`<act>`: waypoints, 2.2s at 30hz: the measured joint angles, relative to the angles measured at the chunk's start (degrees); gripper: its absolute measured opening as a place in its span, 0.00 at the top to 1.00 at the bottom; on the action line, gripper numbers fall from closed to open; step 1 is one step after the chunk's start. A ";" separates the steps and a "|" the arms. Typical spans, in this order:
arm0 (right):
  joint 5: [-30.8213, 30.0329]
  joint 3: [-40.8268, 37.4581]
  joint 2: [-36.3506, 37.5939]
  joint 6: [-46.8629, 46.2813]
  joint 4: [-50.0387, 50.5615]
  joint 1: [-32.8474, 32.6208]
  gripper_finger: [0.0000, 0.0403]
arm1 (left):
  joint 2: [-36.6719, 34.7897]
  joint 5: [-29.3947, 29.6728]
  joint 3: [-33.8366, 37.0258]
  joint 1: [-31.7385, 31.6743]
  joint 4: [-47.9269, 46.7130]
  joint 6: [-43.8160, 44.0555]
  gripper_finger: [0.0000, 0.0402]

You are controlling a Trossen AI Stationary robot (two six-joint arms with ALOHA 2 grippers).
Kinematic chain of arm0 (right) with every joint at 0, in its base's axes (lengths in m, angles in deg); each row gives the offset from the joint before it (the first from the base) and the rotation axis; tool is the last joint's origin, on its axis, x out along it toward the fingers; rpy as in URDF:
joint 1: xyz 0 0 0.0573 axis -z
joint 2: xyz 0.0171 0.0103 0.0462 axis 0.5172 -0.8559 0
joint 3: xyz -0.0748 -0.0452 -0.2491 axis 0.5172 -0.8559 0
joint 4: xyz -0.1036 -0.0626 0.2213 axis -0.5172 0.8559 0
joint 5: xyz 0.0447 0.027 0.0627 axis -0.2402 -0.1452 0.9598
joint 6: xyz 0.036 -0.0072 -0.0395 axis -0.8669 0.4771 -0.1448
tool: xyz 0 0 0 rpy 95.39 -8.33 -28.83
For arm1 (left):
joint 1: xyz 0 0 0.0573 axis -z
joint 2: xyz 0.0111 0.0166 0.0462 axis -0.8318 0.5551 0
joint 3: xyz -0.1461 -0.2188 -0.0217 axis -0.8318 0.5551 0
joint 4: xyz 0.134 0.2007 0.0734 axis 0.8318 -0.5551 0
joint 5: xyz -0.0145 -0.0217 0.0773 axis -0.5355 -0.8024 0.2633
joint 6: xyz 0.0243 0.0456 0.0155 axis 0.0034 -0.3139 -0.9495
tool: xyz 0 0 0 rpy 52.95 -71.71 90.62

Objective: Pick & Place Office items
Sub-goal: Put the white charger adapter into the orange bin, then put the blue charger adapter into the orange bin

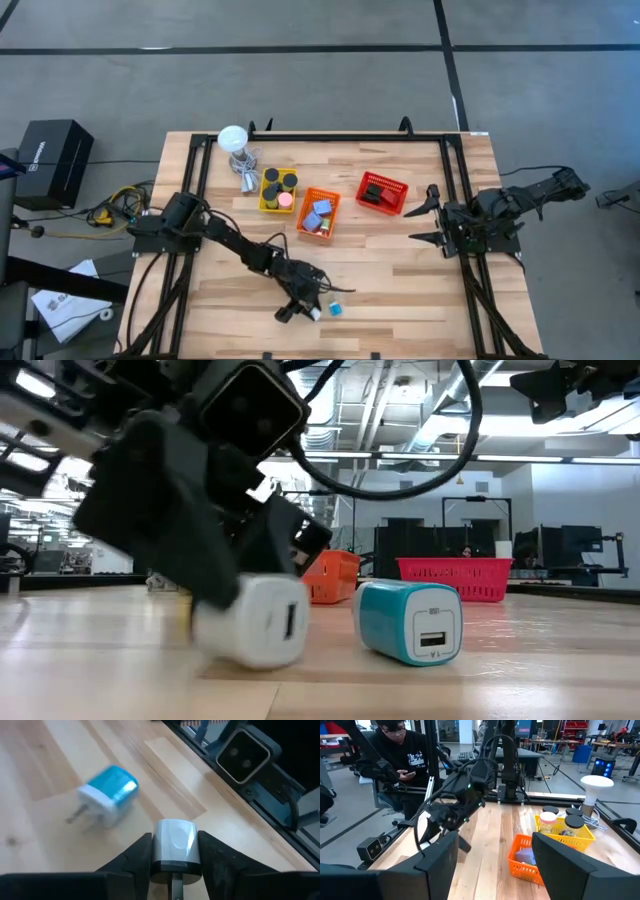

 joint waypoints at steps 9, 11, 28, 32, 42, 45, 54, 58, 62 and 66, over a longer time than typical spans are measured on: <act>0.02 0.00 0.00 0.12 1.19 0.00 0.40 | -13.33 4.61 0.03 -6.31 -8.96 -3.09 0.66; 0.02 0.02 0.00 0.12 1.86 0.00 0.40 | -16.78 8.57 0.01 -8.74 -12.19 -5.24 0.66; 0.02 0.00 0.00 0.12 5.61 0.00 0.40 | -20.44 12.08 0.32 -31.61 -18.84 -11.32 0.65; -0.24 0.00 0.00 0.12 6.96 0.00 0.40 | -20.42 12.03 0.32 -34.25 -20.84 -12.57 0.65; -0.35 0.00 0.00 0.12 8.88 0.00 0.40 | -16.57 9.85 0.34 -37.41 -21.23 -13.77 0.65; -0.42 0.00 0.00 0.10 8.95 0.00 0.40 | -15.33 9.99 0.34 -37.26 -21.17 -13.77 0.65; -0.42 0.00 0.00 0.12 8.99 0.00 0.40 | -15.30 10.14 0.34 -36.92 -21.00 -12.31 0.42; -0.44 0.00 0.00 0.94 8.99 0.00 0.40 | -16.30 10.26 0.33 -35.48 -21.11 -13.66 0.35; -0.61 -0.01 0.00 3.46 8.97 0.04 0.40 | -20.06 10.22 0.23 -31.58 -20.57 -14.05 0.33; -0.66 -0.02 0.00 3.60 8.59 0.73 0.40 | -23.36 8.90 0.17 -24.87 -20.48 -12.09 0.35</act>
